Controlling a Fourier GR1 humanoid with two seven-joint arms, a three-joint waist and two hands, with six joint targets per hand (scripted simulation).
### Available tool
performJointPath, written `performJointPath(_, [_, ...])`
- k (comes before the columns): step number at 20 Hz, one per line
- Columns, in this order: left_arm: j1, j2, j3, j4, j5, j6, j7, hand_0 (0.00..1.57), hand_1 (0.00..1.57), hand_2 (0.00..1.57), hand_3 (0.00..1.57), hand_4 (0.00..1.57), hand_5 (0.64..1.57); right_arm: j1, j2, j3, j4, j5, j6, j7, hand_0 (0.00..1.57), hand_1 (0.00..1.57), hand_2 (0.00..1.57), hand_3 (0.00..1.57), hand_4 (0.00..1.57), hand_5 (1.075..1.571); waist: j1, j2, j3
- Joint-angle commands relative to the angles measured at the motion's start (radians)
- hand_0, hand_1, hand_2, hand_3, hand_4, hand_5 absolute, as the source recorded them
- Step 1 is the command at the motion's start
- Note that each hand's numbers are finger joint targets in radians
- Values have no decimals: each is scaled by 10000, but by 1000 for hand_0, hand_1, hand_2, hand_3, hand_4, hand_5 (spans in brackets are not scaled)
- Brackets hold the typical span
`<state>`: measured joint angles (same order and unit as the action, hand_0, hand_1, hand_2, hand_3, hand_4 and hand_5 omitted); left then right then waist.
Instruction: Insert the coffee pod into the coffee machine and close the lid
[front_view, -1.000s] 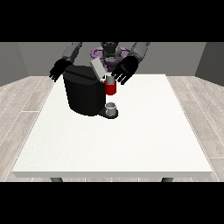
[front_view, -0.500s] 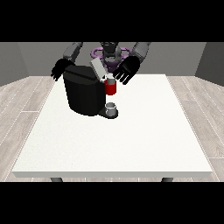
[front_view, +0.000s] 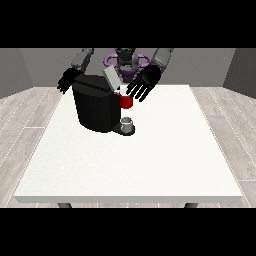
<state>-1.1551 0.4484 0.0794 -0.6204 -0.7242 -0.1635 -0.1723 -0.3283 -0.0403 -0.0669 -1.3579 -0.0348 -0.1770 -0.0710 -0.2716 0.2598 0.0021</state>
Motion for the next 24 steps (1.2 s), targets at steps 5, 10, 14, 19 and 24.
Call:
performJointPath(5, [228, -358, -452, -62, -425, -416, 283, 0, 0, 0, 0, 0, 1571, 373, 29, -150, 442, -47, -8, -439, 0, 0, 0, 0, 376, 1571, 179, -504, -17])
performJointPath(10, [385, 347, -134, 143, -366, -459, -489, 0, 0, 0, 0, 0, 1571, 278, -272, -115, -104, -216, 281, 279, 0, 0, 0, 0, 363, 1571, 38, -397, -23])
performJointPath(14, [151, -417, -216, -107, -319, -768, 450, 0, 0, 0, 0, 0, 1571, 399, 30, -154, 426, -163, 52, -362, 0, 0, 0, 0, 383, 1571, 377, -910, -17])
performJointPath(19, [808, -342, 160, -90, -90, -414, 129, 0, 0, 0, 0, 0, 1571, 1495, 242, 316, 3, 69, 111, -757, 0, 0, 0, 0, 430, 1571, 338, -1241, -20])
performJointPath(24, [1625, -1670, 1343, -56, 1483, -365, 510, 0, 0, 0, 0, 0, 1571, 1981, 123, 21, -41, -505, 545, -523, 0, 0, 0, 0, 445, 1571, 938, -2707, -23])
